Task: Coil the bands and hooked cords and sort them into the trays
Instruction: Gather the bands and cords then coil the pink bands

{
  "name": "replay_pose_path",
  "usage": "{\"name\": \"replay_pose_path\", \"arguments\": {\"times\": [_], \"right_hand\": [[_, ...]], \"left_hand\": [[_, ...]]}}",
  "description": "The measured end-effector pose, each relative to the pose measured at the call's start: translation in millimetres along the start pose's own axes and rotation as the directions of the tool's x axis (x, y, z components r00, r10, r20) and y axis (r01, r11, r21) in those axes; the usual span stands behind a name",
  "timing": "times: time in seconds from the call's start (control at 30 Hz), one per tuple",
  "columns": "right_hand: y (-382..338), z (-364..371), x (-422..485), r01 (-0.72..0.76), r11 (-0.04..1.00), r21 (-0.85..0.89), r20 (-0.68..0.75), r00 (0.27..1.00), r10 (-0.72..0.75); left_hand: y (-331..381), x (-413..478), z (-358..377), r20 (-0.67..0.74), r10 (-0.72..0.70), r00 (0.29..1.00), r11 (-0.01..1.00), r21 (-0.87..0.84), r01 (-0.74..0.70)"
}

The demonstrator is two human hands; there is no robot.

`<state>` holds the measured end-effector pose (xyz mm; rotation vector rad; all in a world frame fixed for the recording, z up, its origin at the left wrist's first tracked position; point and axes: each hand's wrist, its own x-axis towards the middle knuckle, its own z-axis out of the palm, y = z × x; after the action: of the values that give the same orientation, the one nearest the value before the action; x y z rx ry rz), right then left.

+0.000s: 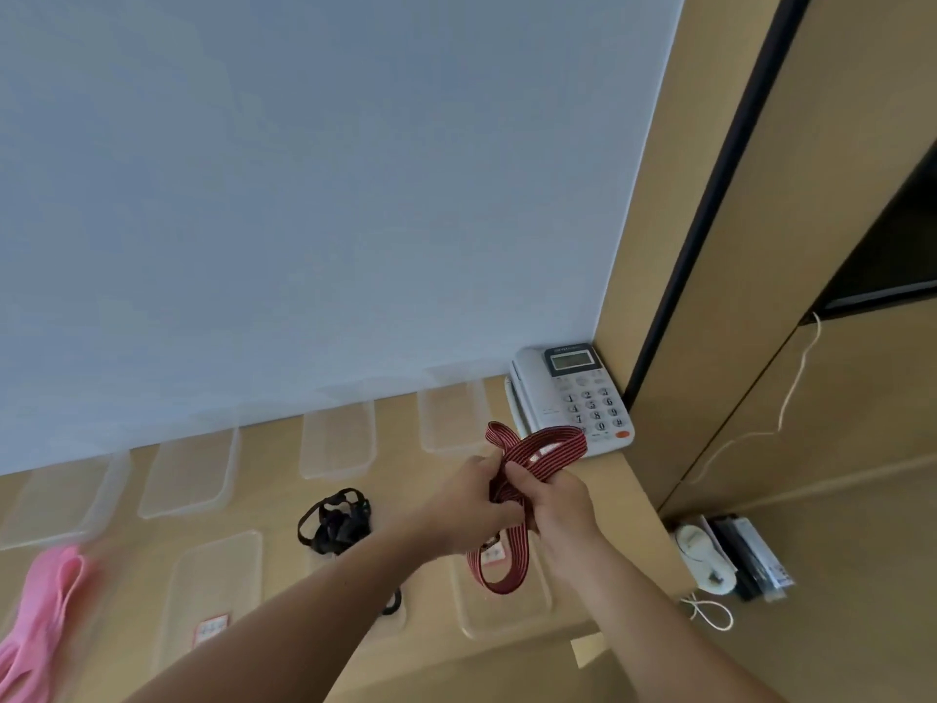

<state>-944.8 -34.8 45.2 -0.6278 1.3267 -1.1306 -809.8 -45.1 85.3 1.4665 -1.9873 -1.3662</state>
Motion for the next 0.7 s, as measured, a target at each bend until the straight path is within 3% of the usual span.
{"name": "replay_pose_path", "arguments": {"times": [0.1, 0.17, 0.23, 0.37, 0.7], "right_hand": [[-9.4, -13.2, 15.6, 0.077, 0.990, -0.120, -0.036, 0.996, -0.081], [-12.5, -17.0, 27.9, 0.143, 0.950, -0.276, -0.066, 0.984, -0.167], [-11.1, -18.7, 41.6, 0.150, 0.898, -0.415, -0.068, 0.979, -0.195], [4.7, -22.0, 70.0, 0.039, 0.785, -0.619, -0.015, 0.998, -0.061], [38.3, -31.8, 96.4, 0.128, 0.607, -0.784, 0.122, 0.991, -0.052]], "left_hand": [[-2.6, 6.7, 12.2, -0.036, -0.085, 0.996, 0.921, -0.384, 0.065], [-13.6, 11.9, 17.5, -0.050, -0.158, 0.986, 0.895, -0.429, 0.121], [-22.0, 14.4, 22.9, -0.039, -0.262, 0.964, 0.882, -0.415, 0.223], [-33.2, 11.4, 34.8, 0.036, -0.370, 0.928, 0.882, -0.300, 0.363], [-53.0, 2.8, 34.4, -0.145, -0.454, 0.879, 0.891, -0.062, 0.450]]}}
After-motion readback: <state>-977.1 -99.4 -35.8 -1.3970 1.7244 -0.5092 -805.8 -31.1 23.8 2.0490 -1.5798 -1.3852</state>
